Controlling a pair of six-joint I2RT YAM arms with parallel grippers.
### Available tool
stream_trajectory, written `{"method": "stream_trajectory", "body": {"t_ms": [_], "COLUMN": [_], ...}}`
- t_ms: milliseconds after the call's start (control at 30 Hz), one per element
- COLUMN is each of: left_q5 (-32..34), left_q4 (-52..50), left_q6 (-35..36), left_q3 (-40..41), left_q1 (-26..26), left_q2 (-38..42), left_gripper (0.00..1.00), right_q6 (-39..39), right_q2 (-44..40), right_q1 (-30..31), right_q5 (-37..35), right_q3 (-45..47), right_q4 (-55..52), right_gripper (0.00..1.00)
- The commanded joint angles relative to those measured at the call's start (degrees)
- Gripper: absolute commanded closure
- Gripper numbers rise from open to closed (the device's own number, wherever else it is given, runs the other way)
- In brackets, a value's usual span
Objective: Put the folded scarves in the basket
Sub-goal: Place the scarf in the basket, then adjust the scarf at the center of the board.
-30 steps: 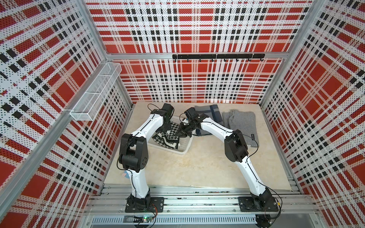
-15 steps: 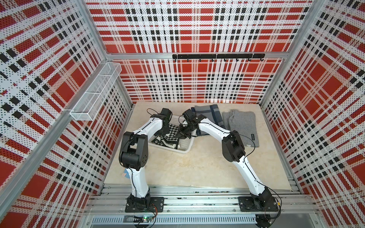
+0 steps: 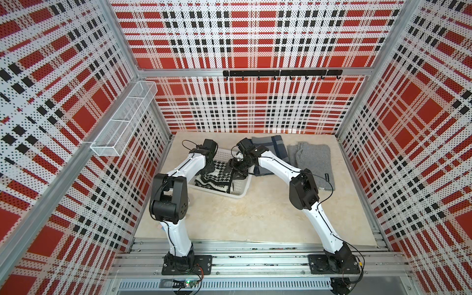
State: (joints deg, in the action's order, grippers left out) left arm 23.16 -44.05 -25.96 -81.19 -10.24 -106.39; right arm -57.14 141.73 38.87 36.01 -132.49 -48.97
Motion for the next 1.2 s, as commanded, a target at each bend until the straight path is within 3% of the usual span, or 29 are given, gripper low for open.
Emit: {"method": "stream_trajectory", "body": {"t_ms": [0, 167, 267, 467, 633, 800, 967, 1167], "left_q5": [3.0, 4.1, 1.3, -6.6, -16.4, -19.9, -21.5, -22.4], "left_q4": [0.7, 0.6, 0.6, 4.0, 10.4, 10.4, 10.3, 8.6], "left_q6": [-2.5, -4.8, -5.8, -6.2, -7.7, -6.1, -6.3, -4.7], "left_q3": [-1.8, -3.5, -7.1, -13.6, -15.9, -21.7, -24.8, -26.9], "left_q1": [0.7, 1.3, 0.8, -8.3, -14.9, -20.2, -21.1, -20.5], "left_q2": [3.0, 5.3, 6.5, 5.5, 3.2, -2.8, -5.7, -6.8], "left_gripper": [0.48, 0.52, 0.54, 0.57, 0.58, 0.58, 0.59, 0.59], "right_q6": [1.8, 2.9, 3.5, 1.0, 0.0, -1.6, -3.9, -5.9], "right_q2": [-7.1, -13.1, -16.8, -22.9, -18.4, -11.3, -7.0, -7.6], "right_q1": [-2.1, -5.2, -8.1, -16.2, -20.4, -22.3, -23.2, -23.1], "right_q5": [-2.4, -6.1, -9.7, -13.7, -15.7, -17.6, -18.2, -17.1], "right_q3": [-1.0, 2.2, 5.3, 20.0, 19.4, 16.4, 16.9, 26.4], "right_q4": [-2.6, -4.6, -4.4, 4.5, 6.9, 7.8, 7.2, 9.3], "right_gripper": [0.32, 0.36, 0.40, 0.51, 0.54, 0.57, 0.59, 0.60]}}
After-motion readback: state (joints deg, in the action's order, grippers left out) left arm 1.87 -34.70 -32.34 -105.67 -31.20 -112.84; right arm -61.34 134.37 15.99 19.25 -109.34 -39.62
